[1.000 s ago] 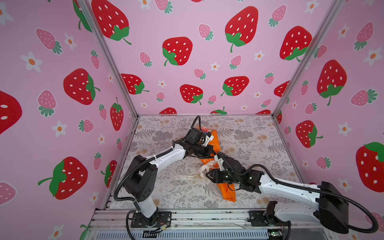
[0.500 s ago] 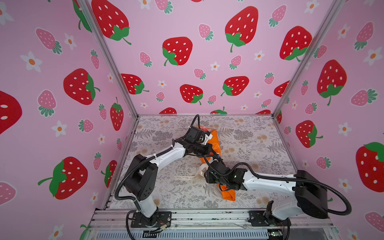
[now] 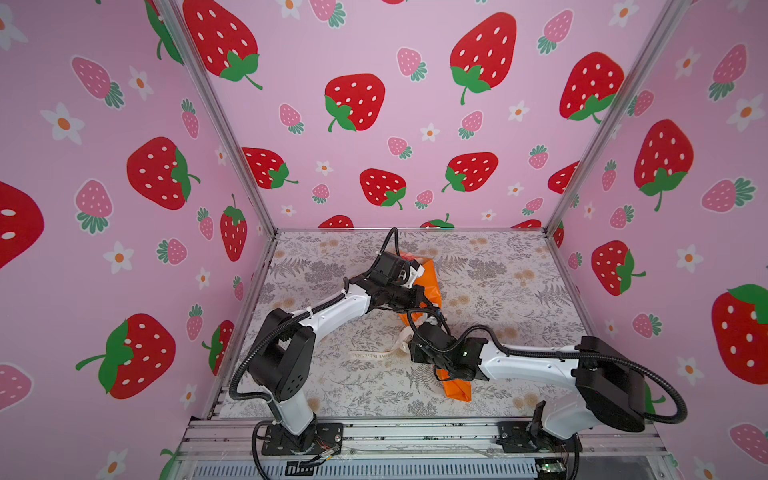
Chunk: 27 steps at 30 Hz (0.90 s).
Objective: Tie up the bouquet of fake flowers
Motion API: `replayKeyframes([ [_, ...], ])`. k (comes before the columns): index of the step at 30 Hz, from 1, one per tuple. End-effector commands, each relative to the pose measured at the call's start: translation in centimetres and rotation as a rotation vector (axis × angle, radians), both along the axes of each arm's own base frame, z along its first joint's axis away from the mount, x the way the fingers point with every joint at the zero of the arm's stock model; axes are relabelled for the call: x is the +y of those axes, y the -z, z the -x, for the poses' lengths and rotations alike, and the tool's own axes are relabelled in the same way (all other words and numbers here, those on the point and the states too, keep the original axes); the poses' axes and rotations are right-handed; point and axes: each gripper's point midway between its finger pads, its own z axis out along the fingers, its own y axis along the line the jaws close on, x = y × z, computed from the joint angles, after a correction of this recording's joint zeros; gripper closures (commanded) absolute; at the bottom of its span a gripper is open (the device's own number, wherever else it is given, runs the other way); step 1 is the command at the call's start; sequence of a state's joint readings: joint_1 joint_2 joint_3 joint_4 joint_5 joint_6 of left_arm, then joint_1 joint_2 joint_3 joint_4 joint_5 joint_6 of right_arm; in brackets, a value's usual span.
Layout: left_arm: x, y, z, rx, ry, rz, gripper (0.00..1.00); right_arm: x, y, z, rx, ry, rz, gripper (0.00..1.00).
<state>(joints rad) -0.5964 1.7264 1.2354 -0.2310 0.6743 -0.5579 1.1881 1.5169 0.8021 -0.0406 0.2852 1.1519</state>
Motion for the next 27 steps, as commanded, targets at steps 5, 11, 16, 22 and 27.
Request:
replayKeyframes([
  [5, -0.9, -0.5, 0.5, 0.03, 0.033, 0.025, 1.0, 0.5, -0.5, -1.9, -0.051, 0.066, -0.052, 0.84],
  [11, -1.0, -0.1, 0.3, 0.026, 0.034, 0.012, 1.0, 1.0, -2.8, -1.4, -0.055, 0.004, -0.07, 0.99],
  [16, -0.3, 1.1, -0.1, 0.017, 0.033, -0.051, 1.0, -1.1, -5.6, -0.6, -0.002, -0.052, -0.091, 1.0],
  [22, 0.4, 1.9, -0.4, 0.003, 0.018, -0.086, 1.0, -4.7, -6.1, 0.0, 0.121, -0.114, -0.121, 0.98],
  [27, 0.5, 1.9, -0.5, -0.002, 0.017, -0.094, 1.0, -8.3, -5.2, -1.0, 0.159, -0.104, -0.055, 0.98],
])
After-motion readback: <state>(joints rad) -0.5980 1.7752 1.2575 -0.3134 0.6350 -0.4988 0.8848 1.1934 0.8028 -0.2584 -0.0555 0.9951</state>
